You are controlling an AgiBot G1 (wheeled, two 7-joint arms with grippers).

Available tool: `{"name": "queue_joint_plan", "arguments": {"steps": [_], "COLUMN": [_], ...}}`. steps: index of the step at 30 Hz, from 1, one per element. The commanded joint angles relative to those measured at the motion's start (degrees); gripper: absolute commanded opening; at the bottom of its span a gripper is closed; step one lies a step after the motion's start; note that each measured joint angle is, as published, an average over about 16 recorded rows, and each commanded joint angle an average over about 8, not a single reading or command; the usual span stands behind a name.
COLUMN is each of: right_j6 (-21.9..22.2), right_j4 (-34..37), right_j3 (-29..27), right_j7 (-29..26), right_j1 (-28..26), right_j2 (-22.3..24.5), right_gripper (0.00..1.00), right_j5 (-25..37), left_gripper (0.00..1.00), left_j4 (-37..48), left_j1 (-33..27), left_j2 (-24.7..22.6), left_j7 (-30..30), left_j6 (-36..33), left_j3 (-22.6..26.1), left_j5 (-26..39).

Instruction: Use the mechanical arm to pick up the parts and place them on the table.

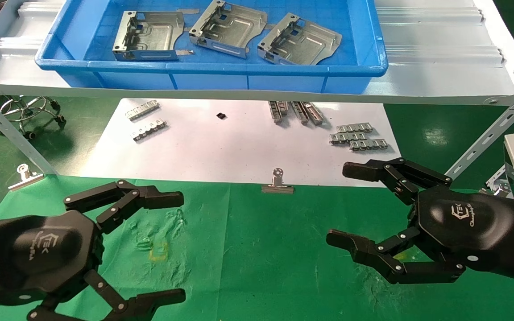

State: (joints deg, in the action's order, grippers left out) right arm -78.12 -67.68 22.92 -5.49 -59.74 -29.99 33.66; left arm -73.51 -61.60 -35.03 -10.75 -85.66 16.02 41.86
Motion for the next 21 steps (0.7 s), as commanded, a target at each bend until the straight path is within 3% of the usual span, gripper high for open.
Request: {"name": "queue_joint_plan", "arguments": {"steps": [1, 21], "right_j6": [0.0, 0.0], "right_j4": [0.0, 0.0], "right_j3": [0.0, 0.0], "right_j7": [0.0, 0.0], "right_j1": [0.0, 0.0], "right_j2": [0.0, 0.0], "right_gripper": [1.0, 1.0], "right_j5": [0.0, 0.0], "left_gripper": [1.0, 1.0], "left_j4": [0.0, 0.0], "left_j1": [0.0, 0.0], "left_j2": [0.0, 0.0], "left_j7": [0.0, 0.0], "left_j6": [0.0, 0.0], "left_j3": [0.0, 0.0], "left_j5": [0.0, 0.0]}}
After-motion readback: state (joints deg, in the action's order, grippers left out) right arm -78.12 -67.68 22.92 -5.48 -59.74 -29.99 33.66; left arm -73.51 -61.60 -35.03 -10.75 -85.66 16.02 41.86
